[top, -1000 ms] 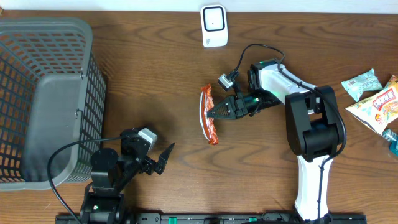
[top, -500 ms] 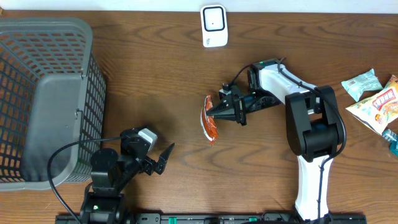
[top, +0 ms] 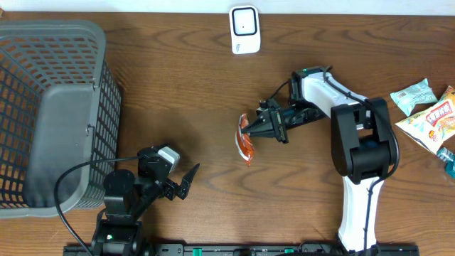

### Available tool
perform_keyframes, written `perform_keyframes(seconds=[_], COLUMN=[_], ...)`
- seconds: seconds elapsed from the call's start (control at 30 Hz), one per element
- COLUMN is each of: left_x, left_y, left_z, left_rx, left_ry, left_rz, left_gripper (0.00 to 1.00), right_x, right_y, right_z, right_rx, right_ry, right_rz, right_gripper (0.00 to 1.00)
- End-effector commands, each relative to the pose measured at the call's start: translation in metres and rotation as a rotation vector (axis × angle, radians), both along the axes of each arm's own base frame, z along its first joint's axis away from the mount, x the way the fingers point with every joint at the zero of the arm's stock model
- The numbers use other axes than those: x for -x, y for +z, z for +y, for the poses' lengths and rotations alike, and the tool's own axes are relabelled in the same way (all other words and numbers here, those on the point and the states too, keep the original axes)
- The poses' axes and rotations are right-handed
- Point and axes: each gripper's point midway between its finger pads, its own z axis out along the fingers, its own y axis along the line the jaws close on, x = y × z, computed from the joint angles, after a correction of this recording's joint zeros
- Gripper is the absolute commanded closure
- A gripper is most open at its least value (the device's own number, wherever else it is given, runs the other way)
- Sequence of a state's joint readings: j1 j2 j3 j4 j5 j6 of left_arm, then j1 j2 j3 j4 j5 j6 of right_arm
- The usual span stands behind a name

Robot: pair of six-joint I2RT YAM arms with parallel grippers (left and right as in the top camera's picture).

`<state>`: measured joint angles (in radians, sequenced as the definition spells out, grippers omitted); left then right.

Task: Scan the item barcode
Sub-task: 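Carry the chocolate bar up to the scanner with the right gripper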

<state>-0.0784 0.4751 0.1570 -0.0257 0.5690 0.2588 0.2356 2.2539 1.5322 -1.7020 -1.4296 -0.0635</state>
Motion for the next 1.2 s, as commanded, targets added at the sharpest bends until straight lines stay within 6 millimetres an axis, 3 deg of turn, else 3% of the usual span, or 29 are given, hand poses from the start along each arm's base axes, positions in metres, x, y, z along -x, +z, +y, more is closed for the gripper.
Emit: perform_keyframes(seconds=[0.0,0.2,0.47,0.57,0.7,0.83,0.9,1.17], left_x=[-0.001,-0.001,-0.001,-0.001,-0.001,-0.001,-0.001,-0.001], left_y=[0.000,0.000,0.000,0.000,0.000,0.000,0.000,0.000], left_z=[0.001,0.001,0.001,0.001,0.001,0.001,0.001,0.001], left_rx=[0.005,0.005,0.005,0.005,0.005,0.005,0.005,0.005], left_ry=[0.011,0.011,0.011,0.011,0.011,0.011,0.011,0.011], left_rz=[0.000,0.000,0.000,0.000,0.000,0.000,0.000,0.000], left_gripper=[0.02,0.02,0.02,0.02,0.02,0.02,0.02,0.02], right_x=[-0.001,-0.010,-0.026,-0.031,-0.044,-0.084,-0.095,-0.131], right_y=[0.003,0.029,0.078,0.081,0.066,0.003,-0.009,-0.006], right_z=[-0.019,-0.040,-0.068,-0.067,-0.061,-0.077,-0.080,-0.049], right_rx=[0.023,-0.004,-0.094,-0.093,-0.025,0.482,0.619,0.729], right_ry=[0.037,-0.005,-0.053,-0.034,0.034,0.099,0.115,0.103], right_rz=[-0.150,-0.334,-0.906,-1.034,-1.131,-1.021,-1.041,-1.251], right_gripper=[0.99,0.99,0.99,0.99,0.99,0.99,0.98,0.99])
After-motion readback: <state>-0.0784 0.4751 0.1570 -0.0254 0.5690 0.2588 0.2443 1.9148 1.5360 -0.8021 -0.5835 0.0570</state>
